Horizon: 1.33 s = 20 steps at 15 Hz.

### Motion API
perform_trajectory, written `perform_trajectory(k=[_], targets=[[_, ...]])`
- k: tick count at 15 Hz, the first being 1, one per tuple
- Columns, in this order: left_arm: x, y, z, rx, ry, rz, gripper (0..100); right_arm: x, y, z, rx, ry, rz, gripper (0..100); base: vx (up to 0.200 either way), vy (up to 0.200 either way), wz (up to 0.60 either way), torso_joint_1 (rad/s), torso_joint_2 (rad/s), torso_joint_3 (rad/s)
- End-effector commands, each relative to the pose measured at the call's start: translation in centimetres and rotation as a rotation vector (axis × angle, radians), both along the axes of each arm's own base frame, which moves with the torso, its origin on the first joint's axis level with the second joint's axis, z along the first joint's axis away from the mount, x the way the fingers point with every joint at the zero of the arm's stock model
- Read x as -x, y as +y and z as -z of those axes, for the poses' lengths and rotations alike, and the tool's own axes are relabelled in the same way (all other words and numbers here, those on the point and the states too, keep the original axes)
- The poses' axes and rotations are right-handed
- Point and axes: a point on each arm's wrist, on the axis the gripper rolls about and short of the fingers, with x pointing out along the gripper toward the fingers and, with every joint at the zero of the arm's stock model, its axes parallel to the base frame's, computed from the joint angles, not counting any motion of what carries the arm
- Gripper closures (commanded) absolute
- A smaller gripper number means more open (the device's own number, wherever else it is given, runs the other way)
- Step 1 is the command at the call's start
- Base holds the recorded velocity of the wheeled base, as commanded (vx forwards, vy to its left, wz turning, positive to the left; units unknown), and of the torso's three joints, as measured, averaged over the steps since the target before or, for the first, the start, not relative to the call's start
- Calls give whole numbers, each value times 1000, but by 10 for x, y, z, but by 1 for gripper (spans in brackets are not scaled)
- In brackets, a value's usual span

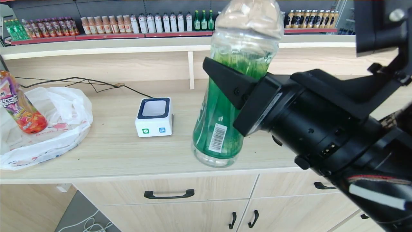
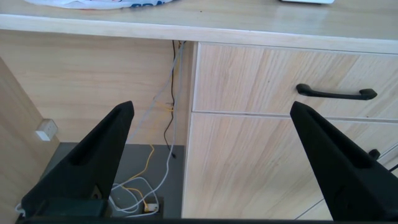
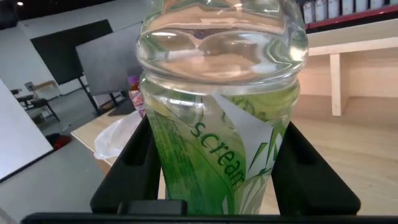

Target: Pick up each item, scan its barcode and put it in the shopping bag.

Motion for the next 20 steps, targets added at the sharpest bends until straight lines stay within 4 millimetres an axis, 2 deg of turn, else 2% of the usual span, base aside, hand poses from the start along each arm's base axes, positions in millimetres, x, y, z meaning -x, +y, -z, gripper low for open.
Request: perform_trajectory(k=[1, 7, 10, 13, 17, 20], targets=[[0, 0, 0, 0, 0, 0, 0, 1, -4, 19, 114, -2, 83, 100, 0, 0, 0, 0, 0, 0], [0, 0, 0, 0, 0, 0, 0, -6, -4, 31, 220, -37, 148, 100, 0, 0, 0, 0, 0, 0], [0, 0, 0, 0, 0, 0, 0, -18, -13, 12, 178, -126, 235, 100, 0, 0, 0, 0, 0, 0], [0, 0, 0, 0, 0, 0, 0, -25, -28, 8, 105, -181, 244, 100, 0, 0, 0, 0, 0, 0], [0, 0, 0, 0, 0, 0, 0, -38, -48, 20, 82, -254, 215, 100, 0, 0, 0, 0, 0, 0], [0, 0, 0, 0, 0, 0, 0, -40, -47, 25, 78, -236, 207, 100, 0, 0, 0, 0, 0, 0]])
